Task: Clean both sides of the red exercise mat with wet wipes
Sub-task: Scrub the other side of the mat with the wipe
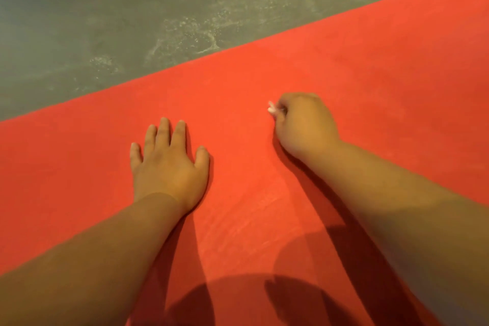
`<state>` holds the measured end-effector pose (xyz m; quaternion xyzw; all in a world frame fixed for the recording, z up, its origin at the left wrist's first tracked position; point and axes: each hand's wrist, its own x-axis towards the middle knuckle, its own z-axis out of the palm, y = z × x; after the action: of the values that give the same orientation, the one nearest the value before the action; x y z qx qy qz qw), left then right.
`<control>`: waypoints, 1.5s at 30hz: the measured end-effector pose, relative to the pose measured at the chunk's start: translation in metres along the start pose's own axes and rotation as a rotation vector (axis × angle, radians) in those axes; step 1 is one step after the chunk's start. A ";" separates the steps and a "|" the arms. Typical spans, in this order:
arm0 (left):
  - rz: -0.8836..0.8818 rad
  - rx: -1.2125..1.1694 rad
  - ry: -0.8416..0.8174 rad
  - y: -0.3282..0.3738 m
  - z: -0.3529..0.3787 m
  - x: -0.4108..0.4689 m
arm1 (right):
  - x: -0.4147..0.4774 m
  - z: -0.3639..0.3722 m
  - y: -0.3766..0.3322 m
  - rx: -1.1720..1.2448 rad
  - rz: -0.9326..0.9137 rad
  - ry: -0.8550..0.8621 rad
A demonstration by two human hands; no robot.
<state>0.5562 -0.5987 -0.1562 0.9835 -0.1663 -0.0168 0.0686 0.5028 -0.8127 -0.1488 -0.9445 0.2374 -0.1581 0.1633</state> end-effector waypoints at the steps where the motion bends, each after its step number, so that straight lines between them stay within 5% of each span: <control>1: 0.000 0.001 0.001 0.000 0.000 0.001 | -0.023 0.002 -0.017 0.064 -0.112 -0.025; 5: -0.002 0.002 0.011 0.000 0.001 0.001 | -0.072 -0.012 -0.028 0.104 -0.412 -0.166; 10: 0.005 -0.013 0.024 -0.001 0.001 0.001 | 0.015 -0.028 0.062 -0.111 0.061 -0.001; 12: 0.008 -0.018 0.020 0.000 0.001 0.001 | 0.017 -0.024 0.069 -0.077 0.111 0.015; 17: 0.029 -0.031 0.007 0.002 -0.004 -0.001 | -0.055 -0.020 0.025 0.059 -0.138 -0.041; 22: 0.332 0.010 -0.035 0.017 -0.013 -0.031 | -0.123 -0.038 0.003 0.141 -0.310 -0.133; 25: 0.244 0.034 -0.179 0.032 -0.020 -0.055 | -0.106 -0.044 0.024 0.043 -0.292 -0.159; 30: 0.187 -0.016 -0.333 0.058 -0.025 -0.105 | -0.086 -0.059 0.063 -0.056 0.086 -0.076; 37: 0.008 -0.171 -0.311 0.091 -0.019 -0.139 | -0.167 -0.075 0.050 0.061 -0.177 -0.089; 45: -0.014 -0.113 -0.235 0.112 -0.002 -0.131 | -0.074 -0.074 0.090 -0.200 0.066 -0.073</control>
<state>0.3964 -0.6601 -0.1372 0.9705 -0.1650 -0.1419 0.1037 0.3765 -0.8682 -0.1331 -0.9528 0.2769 -0.0935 0.0818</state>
